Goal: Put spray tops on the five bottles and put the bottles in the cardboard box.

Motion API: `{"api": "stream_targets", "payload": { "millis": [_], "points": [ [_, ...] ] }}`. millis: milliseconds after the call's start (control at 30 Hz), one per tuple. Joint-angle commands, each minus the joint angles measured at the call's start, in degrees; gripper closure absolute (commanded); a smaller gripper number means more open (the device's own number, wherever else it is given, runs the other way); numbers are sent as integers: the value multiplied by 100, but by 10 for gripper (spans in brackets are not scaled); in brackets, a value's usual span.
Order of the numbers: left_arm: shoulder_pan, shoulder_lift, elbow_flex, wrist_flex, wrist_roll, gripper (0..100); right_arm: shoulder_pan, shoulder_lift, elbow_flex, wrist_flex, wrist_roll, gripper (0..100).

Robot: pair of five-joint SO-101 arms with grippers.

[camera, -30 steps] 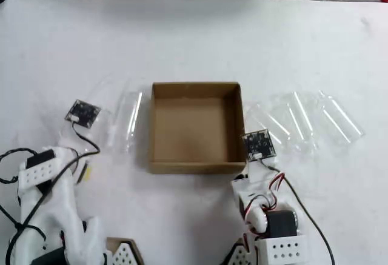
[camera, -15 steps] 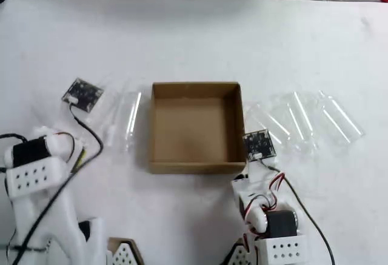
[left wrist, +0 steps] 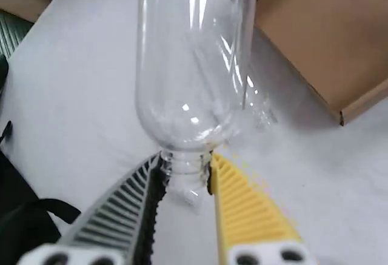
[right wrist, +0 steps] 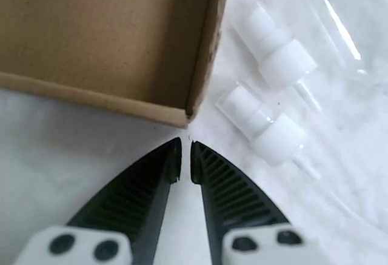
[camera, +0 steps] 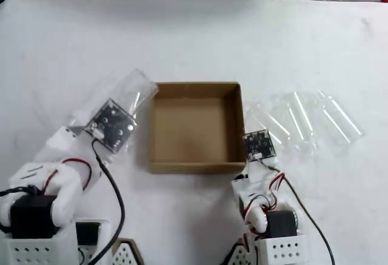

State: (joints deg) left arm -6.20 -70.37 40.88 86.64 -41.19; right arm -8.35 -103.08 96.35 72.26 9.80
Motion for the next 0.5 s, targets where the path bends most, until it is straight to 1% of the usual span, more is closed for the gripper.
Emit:
{"api": "stream_targets", "payload": {
  "millis": [0, 67, 100, 233, 300, 367, 467],
  "points": [
    [462, 75, -308, -475, 62, 980, -31, -4, 53, 31, -18, 981],
    [629, 215, -308, -607, 202, 980, -40, -4, 53, 31, -18, 981],
    [734, 286, -308, -703, 448, 980, -40, -4, 53, 31, -18, 981],
    [1209, 497, -308, -1204, 1837, 980, -48, -4, 53, 31, -35, 981],
    [1640, 585, -308, -1407, 2303, 980, -48, -4, 53, 31, -44, 981],
    [2202, 655, -308, -1477, 2312, 980, -57, -4, 53, 31, -53, 981],
    [2853, 690, -114, -1442, 1899, 980, -48, -4, 53, 31, -53, 981]
  ]
}}
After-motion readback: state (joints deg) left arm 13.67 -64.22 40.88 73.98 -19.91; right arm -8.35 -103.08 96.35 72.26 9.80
